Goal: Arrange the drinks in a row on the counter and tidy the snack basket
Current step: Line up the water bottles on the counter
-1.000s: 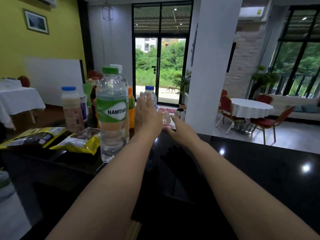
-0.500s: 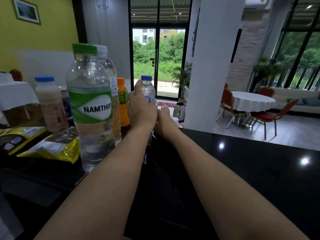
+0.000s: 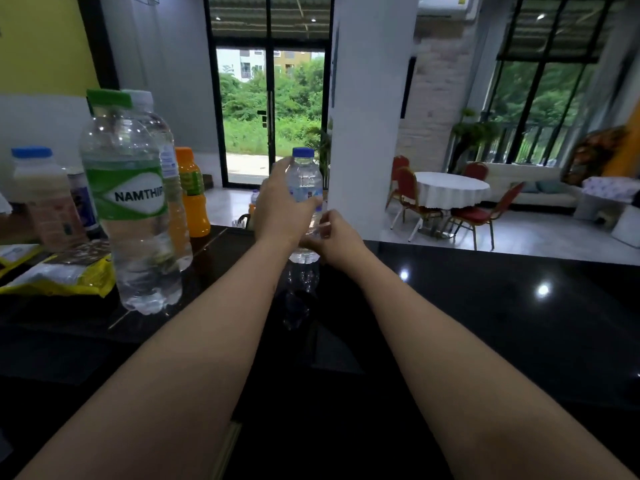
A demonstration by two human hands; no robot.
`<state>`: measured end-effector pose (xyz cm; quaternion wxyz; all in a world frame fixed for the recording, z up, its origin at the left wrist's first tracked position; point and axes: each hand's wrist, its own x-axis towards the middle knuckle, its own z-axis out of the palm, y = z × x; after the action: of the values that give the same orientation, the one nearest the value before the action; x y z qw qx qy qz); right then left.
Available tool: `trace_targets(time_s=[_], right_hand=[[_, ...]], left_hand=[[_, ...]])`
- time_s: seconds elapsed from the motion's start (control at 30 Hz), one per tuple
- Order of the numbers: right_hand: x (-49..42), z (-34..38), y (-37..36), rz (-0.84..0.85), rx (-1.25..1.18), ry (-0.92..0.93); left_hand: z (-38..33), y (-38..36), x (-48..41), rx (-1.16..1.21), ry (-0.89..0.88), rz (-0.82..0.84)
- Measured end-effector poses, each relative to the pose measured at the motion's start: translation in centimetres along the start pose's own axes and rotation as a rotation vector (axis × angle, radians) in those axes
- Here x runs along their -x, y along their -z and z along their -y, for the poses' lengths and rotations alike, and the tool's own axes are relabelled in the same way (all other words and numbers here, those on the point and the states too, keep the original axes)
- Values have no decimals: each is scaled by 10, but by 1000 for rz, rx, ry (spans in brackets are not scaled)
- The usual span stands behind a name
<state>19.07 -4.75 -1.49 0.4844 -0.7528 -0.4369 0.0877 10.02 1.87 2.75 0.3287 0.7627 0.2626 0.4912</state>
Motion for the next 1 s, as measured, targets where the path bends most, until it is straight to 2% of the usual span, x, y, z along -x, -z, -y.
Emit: trace_targets(time_s=[0.6,0.83,1.0], right_hand=[[126,-106,213,-240,115,-90],[130,-140,274,-285,150,-150],[115,-156,293,-265,161,-173]], left_hand=[[-155,-155,117,153,-80,376],[-180,-219,116,96,-126,470],[-178,-250,108,106,-127,474]])
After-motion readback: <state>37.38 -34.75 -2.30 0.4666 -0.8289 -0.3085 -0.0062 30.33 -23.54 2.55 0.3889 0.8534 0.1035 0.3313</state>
